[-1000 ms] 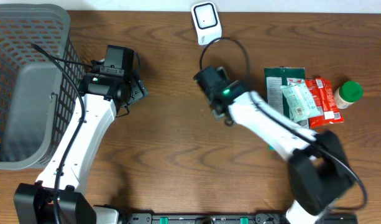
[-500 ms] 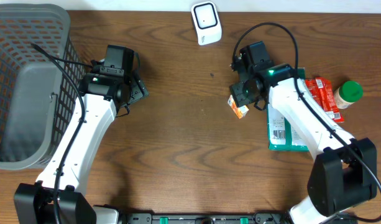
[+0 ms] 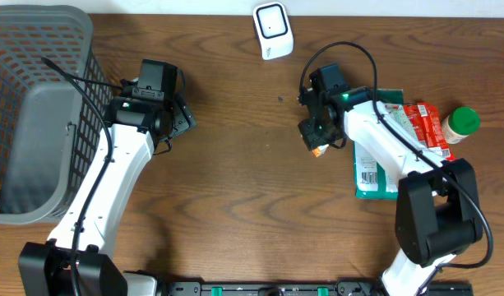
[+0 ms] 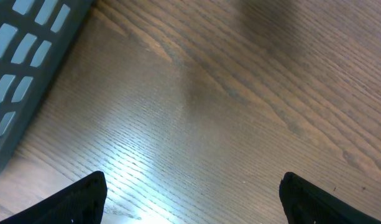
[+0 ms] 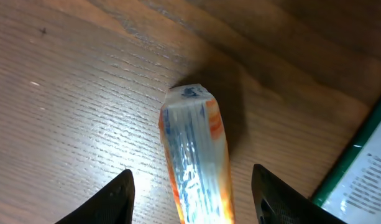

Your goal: Scan the item barcode

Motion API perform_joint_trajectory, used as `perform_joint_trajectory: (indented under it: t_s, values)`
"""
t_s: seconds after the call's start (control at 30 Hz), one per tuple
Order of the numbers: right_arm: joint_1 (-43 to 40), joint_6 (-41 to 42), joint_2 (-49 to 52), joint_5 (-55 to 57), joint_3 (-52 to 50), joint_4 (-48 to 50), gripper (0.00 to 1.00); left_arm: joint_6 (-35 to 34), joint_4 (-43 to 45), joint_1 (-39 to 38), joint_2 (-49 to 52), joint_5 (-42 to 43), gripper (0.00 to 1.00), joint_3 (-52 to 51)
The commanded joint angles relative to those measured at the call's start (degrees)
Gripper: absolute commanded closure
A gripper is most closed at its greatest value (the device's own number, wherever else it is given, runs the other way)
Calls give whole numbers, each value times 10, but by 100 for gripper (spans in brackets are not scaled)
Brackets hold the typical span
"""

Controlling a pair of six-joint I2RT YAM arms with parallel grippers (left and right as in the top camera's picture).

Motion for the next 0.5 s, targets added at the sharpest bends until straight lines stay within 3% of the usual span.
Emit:
perform_joint_trajectory:
  t_s: [0.0, 0.47]
  values:
    - [0, -4, 12, -3, -4, 1, 48, 3, -2, 2, 4, -7, 11, 3]
    - [0, -4, 12, -3, -4, -32, 61, 3, -2, 2, 4, -7, 11, 3]
